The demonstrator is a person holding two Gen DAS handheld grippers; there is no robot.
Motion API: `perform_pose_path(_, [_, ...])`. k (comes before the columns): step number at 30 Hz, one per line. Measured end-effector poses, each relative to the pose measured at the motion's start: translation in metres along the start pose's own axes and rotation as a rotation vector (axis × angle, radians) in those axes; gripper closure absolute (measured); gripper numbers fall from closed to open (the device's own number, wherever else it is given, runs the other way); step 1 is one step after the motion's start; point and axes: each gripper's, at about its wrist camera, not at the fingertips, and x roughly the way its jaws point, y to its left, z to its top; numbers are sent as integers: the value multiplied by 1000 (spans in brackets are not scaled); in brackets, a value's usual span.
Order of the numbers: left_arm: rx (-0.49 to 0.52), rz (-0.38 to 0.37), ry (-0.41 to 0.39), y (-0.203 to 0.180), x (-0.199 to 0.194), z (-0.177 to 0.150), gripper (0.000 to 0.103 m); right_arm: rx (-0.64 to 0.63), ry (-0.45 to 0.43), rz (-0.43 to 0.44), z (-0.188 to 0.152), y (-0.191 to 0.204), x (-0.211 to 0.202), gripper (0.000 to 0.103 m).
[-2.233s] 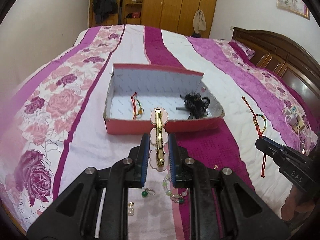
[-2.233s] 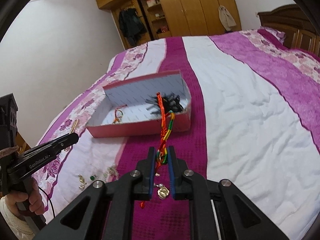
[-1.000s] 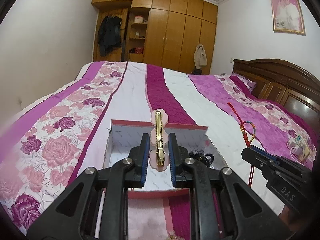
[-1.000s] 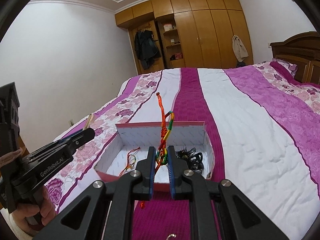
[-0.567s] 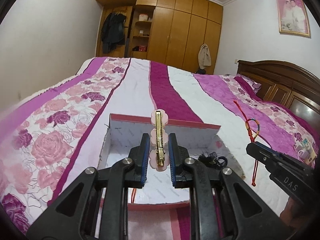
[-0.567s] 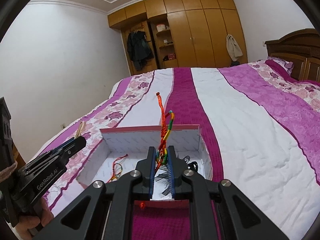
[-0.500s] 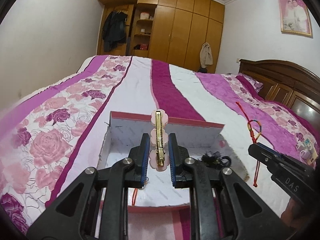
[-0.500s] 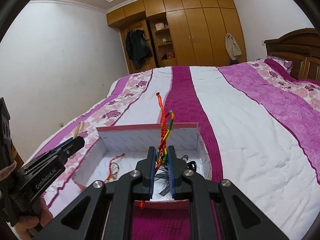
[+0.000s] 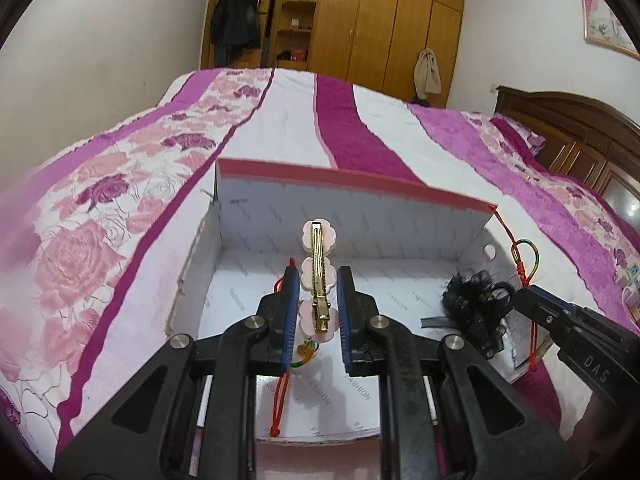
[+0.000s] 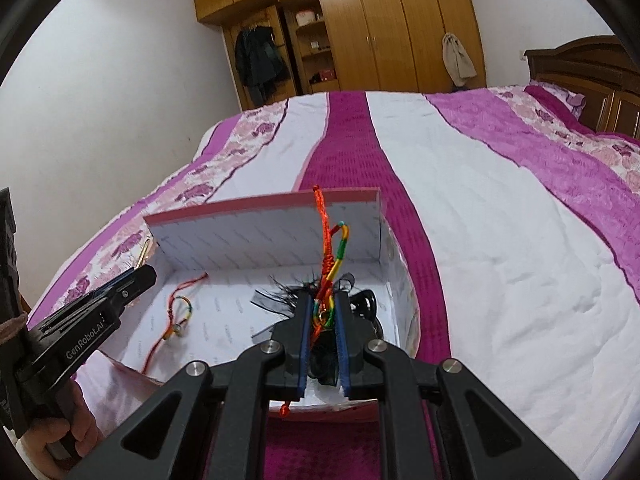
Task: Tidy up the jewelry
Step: 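Carry both items into the pink shoebox and open both tools to release them, then lift both open tools out of the pink shoebox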
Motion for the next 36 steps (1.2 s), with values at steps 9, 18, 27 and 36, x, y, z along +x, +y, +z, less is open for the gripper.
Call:
perform_pose_path(9, [-5,-1,60,-1,9,-2,73,31,80,11,-6,-6,19,86])
perform_pose_path(18, [6,-5,68,-4,1,2,61,35,94,9,-5,-3,16,62])
perform_pose_path(27, [18,-8,35,-7,-28,10,61,25,34,35,4,5,-11,52])
perform_pose_path(36, [42,-9,15,-10,-65,13,61,12,-22,51,9,17,-51,49])
